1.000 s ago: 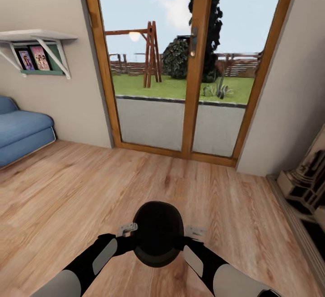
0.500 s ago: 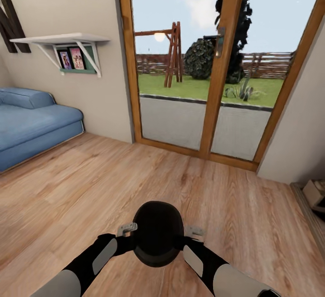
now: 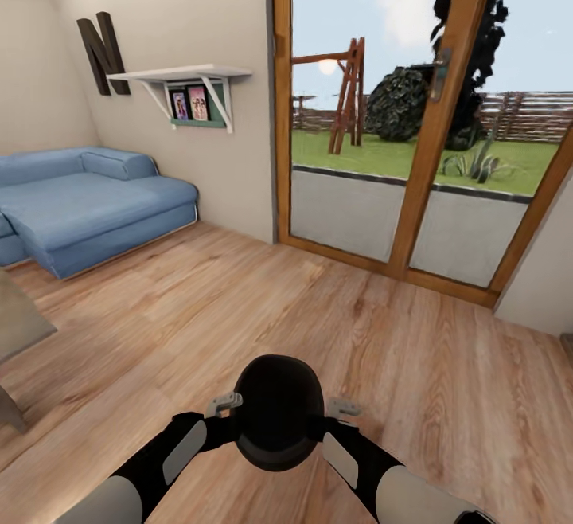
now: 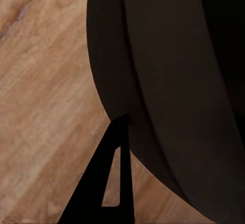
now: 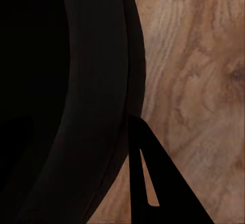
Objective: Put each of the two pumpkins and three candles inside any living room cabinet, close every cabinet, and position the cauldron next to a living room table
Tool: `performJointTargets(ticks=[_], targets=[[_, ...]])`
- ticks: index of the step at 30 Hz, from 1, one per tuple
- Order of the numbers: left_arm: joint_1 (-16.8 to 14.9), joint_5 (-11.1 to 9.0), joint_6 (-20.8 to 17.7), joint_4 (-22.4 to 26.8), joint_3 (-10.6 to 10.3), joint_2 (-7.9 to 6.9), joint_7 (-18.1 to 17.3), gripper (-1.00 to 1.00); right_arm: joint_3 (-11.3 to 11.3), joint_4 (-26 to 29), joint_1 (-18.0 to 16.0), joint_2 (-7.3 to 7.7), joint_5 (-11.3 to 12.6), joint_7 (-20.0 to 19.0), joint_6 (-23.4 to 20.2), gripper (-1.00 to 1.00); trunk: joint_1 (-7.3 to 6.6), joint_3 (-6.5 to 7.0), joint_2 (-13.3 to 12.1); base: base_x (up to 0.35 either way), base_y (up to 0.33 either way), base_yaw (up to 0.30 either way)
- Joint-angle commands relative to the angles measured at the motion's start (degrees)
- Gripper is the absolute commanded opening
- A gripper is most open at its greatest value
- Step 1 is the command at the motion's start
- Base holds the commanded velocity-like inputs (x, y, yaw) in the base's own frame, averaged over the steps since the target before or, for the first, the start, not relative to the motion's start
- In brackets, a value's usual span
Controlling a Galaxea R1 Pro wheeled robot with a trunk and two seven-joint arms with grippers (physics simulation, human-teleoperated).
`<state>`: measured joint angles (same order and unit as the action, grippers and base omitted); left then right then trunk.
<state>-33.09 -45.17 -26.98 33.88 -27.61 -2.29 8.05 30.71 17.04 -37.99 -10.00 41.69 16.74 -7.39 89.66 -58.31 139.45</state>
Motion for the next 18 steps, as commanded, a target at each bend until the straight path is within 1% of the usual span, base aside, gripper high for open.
performJointTargets(ticks=[1, 5, 18], targets=[[0.0, -2.8, 0.1, 0.1, -0.5, -0.08, -0.7, -1.0, 0.9, 1.3, -0.1, 0.0, -0.4, -4.7, 0.4, -1.0, -0.05, -0.04, 0.0, -0.219, 0.104, 0.291], [0.0, -2.8, 0.1, 0.1, -0.5, -0.08, -0.6, -1.0, 0.9, 1.3, -0.1, 0.0, -0.4, -4.7, 0.4, -1.0, -0.05, -0.04, 0.0, -0.076, 0.036, 0.29], [0.0, -2.8, 0.0, 0.1, -0.5, -0.17, -0.7, -1.0, 0.9, 1.3, -0.1, 0.0, -0.4, -4.7, 0.4, -1.0, -0.05, -0.04, 0.0, -0.003, 0.001, 0.291]])
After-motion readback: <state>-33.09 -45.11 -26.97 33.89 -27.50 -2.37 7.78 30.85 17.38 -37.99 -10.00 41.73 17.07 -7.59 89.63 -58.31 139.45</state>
